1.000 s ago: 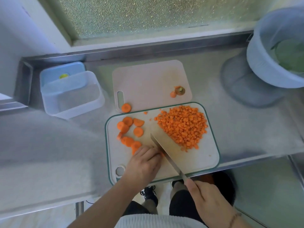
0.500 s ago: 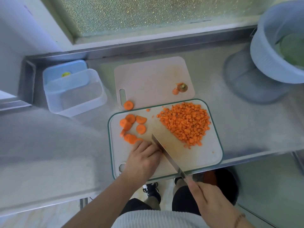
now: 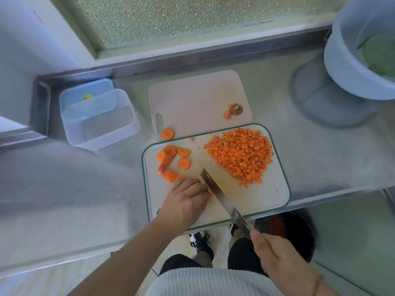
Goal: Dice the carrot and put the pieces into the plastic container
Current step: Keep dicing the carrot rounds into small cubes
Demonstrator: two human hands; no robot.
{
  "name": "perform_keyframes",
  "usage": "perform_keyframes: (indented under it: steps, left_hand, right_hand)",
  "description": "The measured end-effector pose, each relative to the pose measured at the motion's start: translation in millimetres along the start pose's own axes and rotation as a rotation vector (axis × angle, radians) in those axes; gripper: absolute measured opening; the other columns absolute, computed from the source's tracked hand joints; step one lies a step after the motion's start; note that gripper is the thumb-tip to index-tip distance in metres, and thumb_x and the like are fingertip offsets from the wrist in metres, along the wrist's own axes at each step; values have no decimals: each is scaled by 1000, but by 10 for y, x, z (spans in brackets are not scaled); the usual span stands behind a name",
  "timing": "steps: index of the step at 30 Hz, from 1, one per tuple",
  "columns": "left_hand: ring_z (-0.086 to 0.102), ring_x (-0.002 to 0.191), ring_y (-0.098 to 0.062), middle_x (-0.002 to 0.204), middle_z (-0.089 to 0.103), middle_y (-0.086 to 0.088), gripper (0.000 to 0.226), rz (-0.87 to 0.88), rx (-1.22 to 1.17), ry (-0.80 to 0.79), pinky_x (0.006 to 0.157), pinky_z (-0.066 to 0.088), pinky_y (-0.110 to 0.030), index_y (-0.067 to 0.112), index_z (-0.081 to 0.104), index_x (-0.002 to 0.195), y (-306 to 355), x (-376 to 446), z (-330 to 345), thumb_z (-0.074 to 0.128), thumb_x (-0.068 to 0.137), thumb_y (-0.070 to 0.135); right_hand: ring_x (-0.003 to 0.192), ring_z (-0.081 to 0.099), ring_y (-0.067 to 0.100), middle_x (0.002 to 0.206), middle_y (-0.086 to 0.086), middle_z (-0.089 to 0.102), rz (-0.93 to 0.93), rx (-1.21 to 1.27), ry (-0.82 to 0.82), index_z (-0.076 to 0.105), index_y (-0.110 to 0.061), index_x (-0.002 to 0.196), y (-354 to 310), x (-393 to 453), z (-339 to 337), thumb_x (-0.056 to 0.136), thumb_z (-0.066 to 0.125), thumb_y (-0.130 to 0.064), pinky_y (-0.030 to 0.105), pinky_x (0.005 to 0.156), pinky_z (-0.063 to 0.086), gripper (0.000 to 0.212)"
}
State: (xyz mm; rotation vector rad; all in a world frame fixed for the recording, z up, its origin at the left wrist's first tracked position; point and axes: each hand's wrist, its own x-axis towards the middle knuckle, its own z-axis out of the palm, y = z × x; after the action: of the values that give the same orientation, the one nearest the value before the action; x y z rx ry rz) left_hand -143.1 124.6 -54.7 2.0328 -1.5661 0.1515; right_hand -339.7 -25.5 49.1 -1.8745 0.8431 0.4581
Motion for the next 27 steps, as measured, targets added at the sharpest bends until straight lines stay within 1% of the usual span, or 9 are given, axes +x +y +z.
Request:
perform_keyframes:
  steps: [3,6,8,10,12,16,22,25,27]
  left_hand:
    - [59,101,-26,111,69,-2,12,0,10,-75,80,42,-39,16,74,97,-116,67,-67,67,91,24]
    - [56,101,-25,120,66,-4,30,29,-5,-211,81,41,-38,16,72,113,-250,164,-83,63,90,33]
    - [59,95,-27,117,67,-6,29,83,-53,-271,81,48,-37,12,73,111,-280,208,-77,60,93,31]
    - [62,89,-29,110,68,-8,27,82,-96,-287,77,54,-38,9,75,104,-271,230,-67,57,95,27]
    - [63,84,-29,103,69,-8,28,31,-115,-267,73,55,-38,8,76,102,-223,232,-49,55,96,24]
    - [63,80,-26,96,71,-4,26,-155,-159,-145,68,54,-36,11,79,100,56,190,37,55,95,20]
    - [59,84,-21,101,68,-3,17,-172,-216,-57,73,50,-33,7,75,91,265,161,75,58,93,10]
    - [61,85,-22,97,68,-7,17,-188,-173,18,72,52,-36,5,74,87,138,129,-190,57,85,0]
    - [64,86,-21,95,70,-7,21,-225,-160,33,73,55,-35,5,75,88,101,208,-387,54,85,4]
  right_hand:
    - [46,43,7,47,-1,44,42,34,75,52,-17,60,125,-74,-70,76,29,-73,34,56,39,62]
    - [46,39,6,48,-2,41,-10,-22,107,47,-27,56,257,-24,-136,63,17,-96,28,51,34,75]
    - [47,41,8,50,-2,44,-25,-87,69,49,-36,56,321,17,-171,53,8,-102,23,50,30,78]
    - [48,46,9,50,-5,50,-31,-171,55,52,-37,59,361,47,-194,54,4,-101,21,49,32,80]
    - [50,53,10,50,-4,54,-38,-290,79,49,-29,59,381,54,-221,64,2,-92,21,50,37,78]
    - [58,59,9,63,-3,61,-46,-536,141,40,-36,75,439,40,-344,66,-6,-78,22,57,49,63]
    - [63,61,7,67,-6,60,-78,-738,162,41,-33,85,588,6,-544,63,-20,-77,21,57,51,78]
    - [54,56,7,63,-7,54,-165,-861,222,34,-35,78,608,-39,-594,57,-36,-77,20,46,43,85]
    - [41,44,7,55,-9,48,-236,-849,238,31,-33,70,629,-23,-599,68,-26,-80,18,36,25,74]
